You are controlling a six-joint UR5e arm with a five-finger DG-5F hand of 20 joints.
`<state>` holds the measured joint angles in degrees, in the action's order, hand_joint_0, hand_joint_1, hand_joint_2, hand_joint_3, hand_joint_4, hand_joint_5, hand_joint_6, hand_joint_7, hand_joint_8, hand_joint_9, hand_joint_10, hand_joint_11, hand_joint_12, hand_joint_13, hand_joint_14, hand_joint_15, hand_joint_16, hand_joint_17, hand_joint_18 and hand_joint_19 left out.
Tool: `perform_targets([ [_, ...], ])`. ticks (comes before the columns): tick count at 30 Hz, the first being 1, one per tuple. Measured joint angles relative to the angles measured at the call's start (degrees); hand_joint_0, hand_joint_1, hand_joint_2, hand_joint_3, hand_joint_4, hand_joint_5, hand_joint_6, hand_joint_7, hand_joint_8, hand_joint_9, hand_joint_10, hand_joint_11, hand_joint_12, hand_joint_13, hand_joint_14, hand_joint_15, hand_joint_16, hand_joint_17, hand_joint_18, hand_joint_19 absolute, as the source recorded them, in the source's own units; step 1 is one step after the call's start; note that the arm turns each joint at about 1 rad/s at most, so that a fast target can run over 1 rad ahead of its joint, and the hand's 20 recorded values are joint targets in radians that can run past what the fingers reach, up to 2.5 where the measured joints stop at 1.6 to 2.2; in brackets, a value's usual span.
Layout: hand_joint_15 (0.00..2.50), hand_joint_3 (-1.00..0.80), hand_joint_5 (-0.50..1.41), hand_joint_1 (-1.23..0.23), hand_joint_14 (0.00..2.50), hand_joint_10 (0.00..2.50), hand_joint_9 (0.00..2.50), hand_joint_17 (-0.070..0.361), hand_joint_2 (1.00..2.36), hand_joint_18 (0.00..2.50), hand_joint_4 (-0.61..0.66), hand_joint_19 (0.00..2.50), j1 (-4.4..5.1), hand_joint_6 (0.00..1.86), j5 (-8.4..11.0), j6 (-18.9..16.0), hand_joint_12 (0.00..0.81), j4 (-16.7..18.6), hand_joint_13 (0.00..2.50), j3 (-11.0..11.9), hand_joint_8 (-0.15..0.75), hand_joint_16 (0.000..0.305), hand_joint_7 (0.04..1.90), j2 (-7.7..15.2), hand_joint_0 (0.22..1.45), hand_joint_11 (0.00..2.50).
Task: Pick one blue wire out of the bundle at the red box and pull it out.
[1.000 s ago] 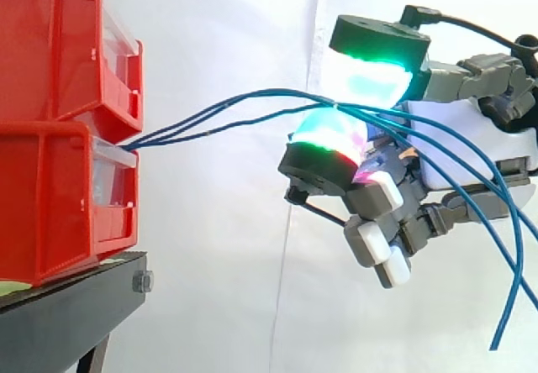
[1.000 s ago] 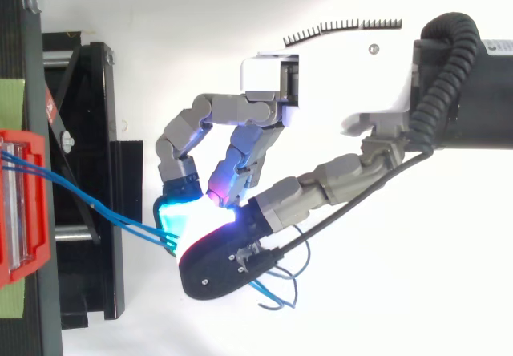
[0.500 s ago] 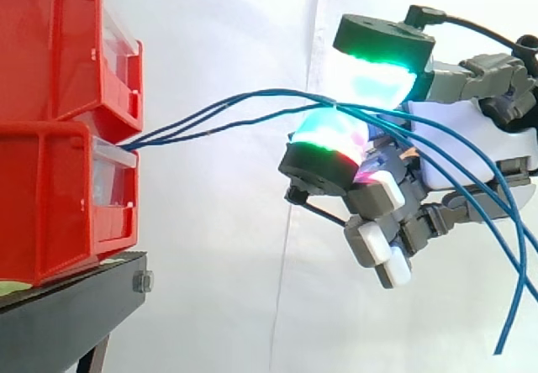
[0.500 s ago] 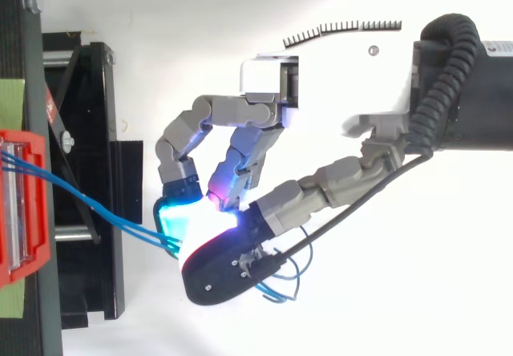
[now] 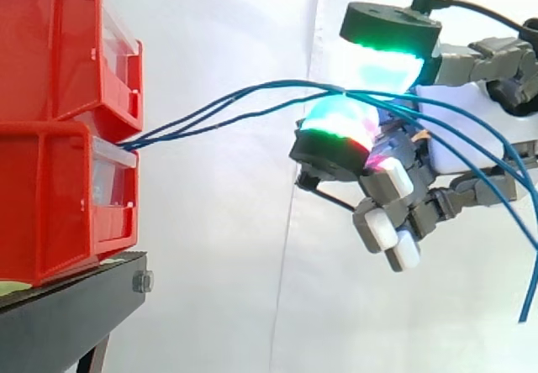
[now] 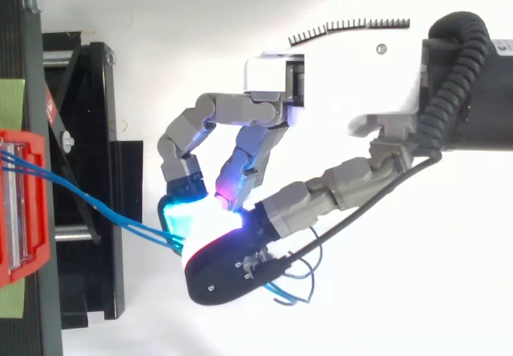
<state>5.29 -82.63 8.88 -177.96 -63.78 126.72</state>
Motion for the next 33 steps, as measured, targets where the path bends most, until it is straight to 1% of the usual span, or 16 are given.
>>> perform_targets([
  [2, 0.41, -0.05, -0.15, -0.78, 0.02, 0.01, 0.88, 0.133, 1.02, 0.78, 0.02, 0.49, 0.11, 0.94, 0.94, 1.01, 0.453, -1.25, 0.84, 0.00, 0.299, 0.059, 1.31, -0.65, 0.62, 0.45],
  [6, 0.34, -0.05, -0.15, -0.78, 0.01, 0.01, 0.82, 0.134, 1.02, 0.76, 0.02, 0.47, 0.49, 0.94, 3.99, 3.50, 0.454, -4.37, 0.79, -0.01, 0.295, 0.059, 1.32, -2.18, 0.62, 0.33],
  [10, 0.29, -0.06, -0.14, -0.79, 0.01, 0.01, 0.76, 0.134, 1.02, 0.71, 0.02, 0.44, 0.76, 0.94, 5.75, 5.02, 0.450, -6.06, 0.73, 0.00, 0.292, 0.059, 1.29, -2.85, 0.62, 0.24],
  [13, 0.25, -0.06, -0.14, -0.80, 0.01, 0.01, 0.72, 0.135, 1.02, 0.66, 0.01, 0.40, 0.88, 0.94, 6.21, 6.00, 0.439, -6.63, 0.66, -0.01, 0.287, 0.060, 1.28, -2.95, 0.62, 0.18],
  [15, 0.25, -0.07, -0.14, -0.80, 0.01, 0.01, 0.71, 0.135, 1.02, 0.63, 0.01, 0.40, 0.97, 0.94, 6.44, 6.85, 0.436, -6.78, 0.64, -0.02, 0.281, 0.060, 1.31, -2.95, 0.62, 0.17],
  [21, 0.30, -0.07, -0.14, -0.80, 0.01, 0.01, 0.73, 0.134, 1.02, 0.63, 0.02, 0.41, 1.09, 0.93, 7.55, 11.44, 0.434, -6.78, 0.65, -0.01, 0.280, 0.060, 1.34, -2.96, 0.62, 0.25],
  [24, 0.31, -0.07, -0.14, -0.80, 0.01, 0.01, 0.77, 0.134, 1.02, 0.63, 0.03, 0.42, 1.10, 0.93, 7.65, 12.82, 0.432, -6.73, 0.66, -0.01, 0.282, 0.059, 1.34, -2.96, 0.62, 0.30],
  [28, 0.34, -0.05, -0.14, -0.80, 0.01, 0.01, 0.80, 0.134, 1.02, 0.65, 0.03, 0.43, 1.12, 0.93, 7.53, 13.17, 0.436, -6.49, 0.69, -0.02, 0.291, 0.059, 1.34, -2.97, 0.62, 0.34],
  [33, 0.35, -0.05, -0.14, -0.80, 0.01, 0.01, 0.83, 0.135, 1.02, 0.66, 0.04, 0.43, 1.12, 0.93, 6.81, 13.11, 0.438, -5.49, 0.70, -0.03, 0.295, 0.060, 1.35, -2.95, 0.62, 0.36],
])
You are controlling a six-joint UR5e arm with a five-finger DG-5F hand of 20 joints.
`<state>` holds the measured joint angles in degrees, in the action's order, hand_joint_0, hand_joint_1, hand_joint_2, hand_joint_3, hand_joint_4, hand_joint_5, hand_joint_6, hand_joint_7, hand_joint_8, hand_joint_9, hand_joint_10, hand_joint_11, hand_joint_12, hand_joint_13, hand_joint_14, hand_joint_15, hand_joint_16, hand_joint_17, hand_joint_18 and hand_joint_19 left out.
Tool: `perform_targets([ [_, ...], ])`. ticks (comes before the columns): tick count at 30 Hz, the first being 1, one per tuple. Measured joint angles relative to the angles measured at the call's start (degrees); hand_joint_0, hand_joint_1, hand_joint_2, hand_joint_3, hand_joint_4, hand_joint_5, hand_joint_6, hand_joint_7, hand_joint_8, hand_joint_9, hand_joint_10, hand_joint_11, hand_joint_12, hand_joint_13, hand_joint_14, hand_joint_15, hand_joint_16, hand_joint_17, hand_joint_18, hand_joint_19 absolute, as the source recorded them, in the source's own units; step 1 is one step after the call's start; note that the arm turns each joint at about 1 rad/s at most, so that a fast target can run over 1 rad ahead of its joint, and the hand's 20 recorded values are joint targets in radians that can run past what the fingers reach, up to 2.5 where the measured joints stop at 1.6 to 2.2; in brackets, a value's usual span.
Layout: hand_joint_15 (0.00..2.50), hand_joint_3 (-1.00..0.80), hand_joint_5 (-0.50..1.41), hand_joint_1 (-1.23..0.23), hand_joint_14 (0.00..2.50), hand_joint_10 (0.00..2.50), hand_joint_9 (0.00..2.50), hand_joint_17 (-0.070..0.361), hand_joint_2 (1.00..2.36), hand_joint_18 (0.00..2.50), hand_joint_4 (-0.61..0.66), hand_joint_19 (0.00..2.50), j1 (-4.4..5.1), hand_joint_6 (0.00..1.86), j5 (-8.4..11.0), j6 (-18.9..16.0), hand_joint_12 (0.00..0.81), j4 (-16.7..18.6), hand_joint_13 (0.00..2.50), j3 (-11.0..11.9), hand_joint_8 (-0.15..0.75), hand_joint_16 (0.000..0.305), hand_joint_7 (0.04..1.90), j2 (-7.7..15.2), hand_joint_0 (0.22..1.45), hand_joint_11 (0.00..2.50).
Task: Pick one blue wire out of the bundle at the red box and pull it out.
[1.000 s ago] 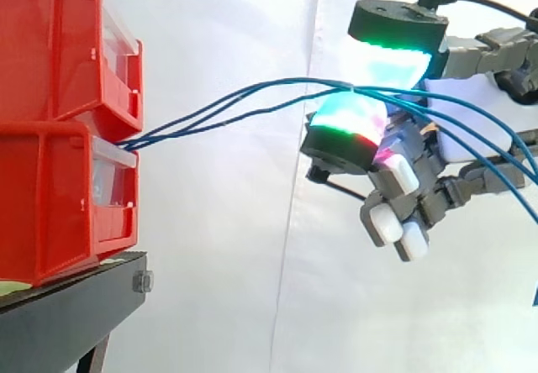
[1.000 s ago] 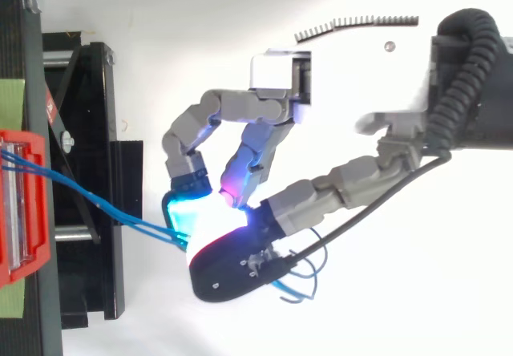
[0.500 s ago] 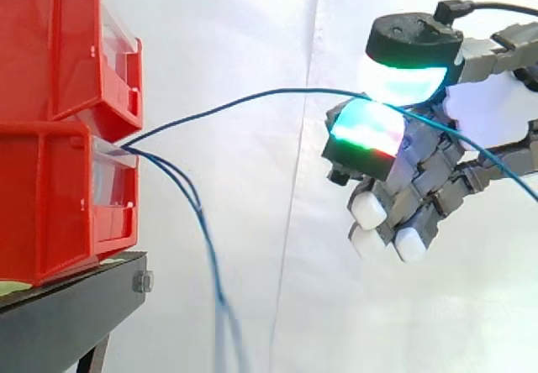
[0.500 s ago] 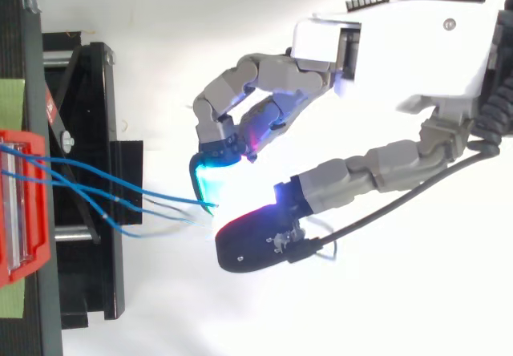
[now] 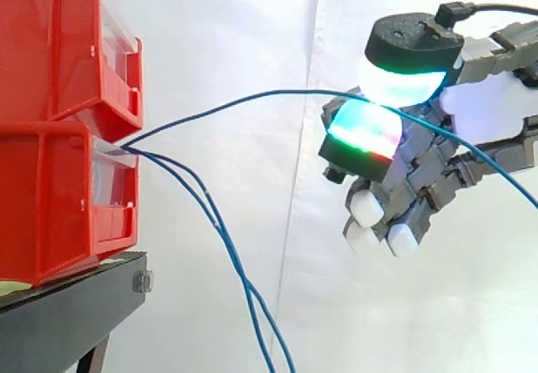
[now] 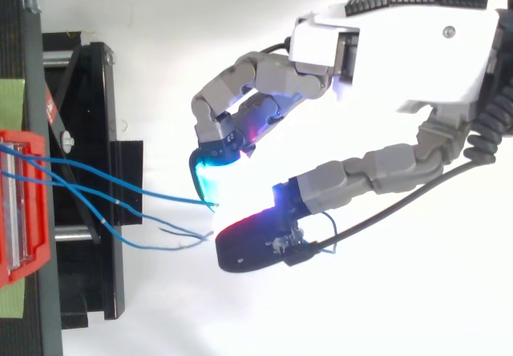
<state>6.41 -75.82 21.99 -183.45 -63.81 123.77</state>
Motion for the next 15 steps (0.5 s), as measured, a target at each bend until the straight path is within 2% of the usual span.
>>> perform_targets([
  [15, 0.42, -0.02, -0.14, -0.80, 0.02, 0.01, 0.92, 0.137, 1.02, 0.74, 0.04, 0.48, 0.00, 0.94, -0.28, 0.33, 0.443, 1.33, 0.77, 0.00, 0.315, 0.061, 1.34, 0.06, 0.62, 0.48],
])
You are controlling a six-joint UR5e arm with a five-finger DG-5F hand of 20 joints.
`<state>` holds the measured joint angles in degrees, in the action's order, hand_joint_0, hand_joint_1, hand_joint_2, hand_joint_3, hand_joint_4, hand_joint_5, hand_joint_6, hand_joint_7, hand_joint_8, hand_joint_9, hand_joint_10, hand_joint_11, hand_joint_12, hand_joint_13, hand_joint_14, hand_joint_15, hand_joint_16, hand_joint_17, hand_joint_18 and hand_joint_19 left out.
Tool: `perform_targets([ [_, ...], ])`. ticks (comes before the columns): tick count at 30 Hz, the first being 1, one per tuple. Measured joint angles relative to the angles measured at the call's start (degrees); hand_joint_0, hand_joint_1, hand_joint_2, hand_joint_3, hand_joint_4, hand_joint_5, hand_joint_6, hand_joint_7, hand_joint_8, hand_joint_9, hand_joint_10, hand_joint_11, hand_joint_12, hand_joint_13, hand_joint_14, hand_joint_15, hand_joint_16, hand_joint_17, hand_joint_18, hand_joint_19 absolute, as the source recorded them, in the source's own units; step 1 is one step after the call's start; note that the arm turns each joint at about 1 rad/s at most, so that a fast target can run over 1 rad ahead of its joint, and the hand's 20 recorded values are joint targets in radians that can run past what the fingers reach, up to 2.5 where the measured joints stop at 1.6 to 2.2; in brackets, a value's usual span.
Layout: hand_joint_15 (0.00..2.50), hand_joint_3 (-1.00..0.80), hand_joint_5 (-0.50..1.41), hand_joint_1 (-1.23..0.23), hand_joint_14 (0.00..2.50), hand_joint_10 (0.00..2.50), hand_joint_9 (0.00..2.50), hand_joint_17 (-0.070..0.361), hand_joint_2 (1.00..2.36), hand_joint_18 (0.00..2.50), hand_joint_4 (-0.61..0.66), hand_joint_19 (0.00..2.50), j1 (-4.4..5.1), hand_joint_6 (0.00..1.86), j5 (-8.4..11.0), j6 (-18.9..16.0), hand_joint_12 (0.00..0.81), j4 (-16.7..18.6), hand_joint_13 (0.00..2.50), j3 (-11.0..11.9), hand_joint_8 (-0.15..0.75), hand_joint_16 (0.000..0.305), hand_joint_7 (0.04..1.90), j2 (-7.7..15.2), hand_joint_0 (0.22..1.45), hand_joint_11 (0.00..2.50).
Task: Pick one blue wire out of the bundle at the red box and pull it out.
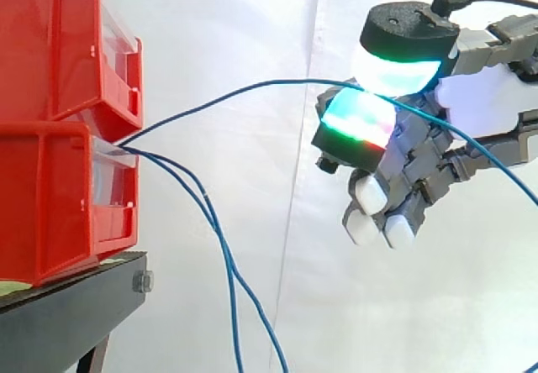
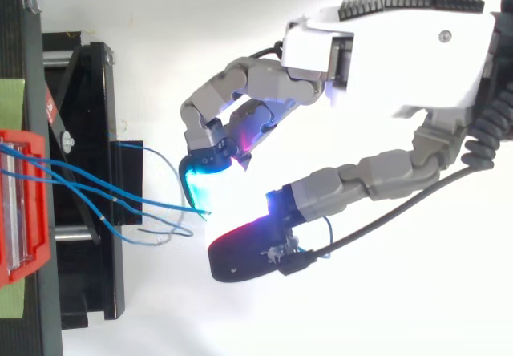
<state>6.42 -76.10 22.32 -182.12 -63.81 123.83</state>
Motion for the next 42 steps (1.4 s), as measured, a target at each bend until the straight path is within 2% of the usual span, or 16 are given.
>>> perform_targets([
  [15, 0.46, -0.02, -0.13, -0.81, 0.02, 0.01, 1.00, 0.133, 1.02, 0.76, 0.04, 0.51, 0.00, 0.94, 0.16, 0.09, 0.426, 0.01, 0.83, -0.02, 0.313, 0.059, 1.30, -0.01, 0.62, 0.52],
  [22, 0.46, -0.03, -0.13, -0.81, 0.02, 0.01, 1.00, 0.138, 1.02, 0.78, 0.04, 0.50, 0.00, 0.94, 0.16, 0.09, 0.455, 0.01, 0.83, -0.02, 0.325, 0.061, 1.29, -0.03, 0.63, 0.51],
  [42, 0.47, -0.04, -0.13, -0.82, 0.02, 0.02, 1.02, 0.138, 1.02, 0.79, 0.05, 0.51, 0.00, 0.93, 0.16, 0.09, 0.456, 0.01, 0.85, -0.07, 0.326, 0.061, 1.31, -0.01, 0.63, 0.51],
])
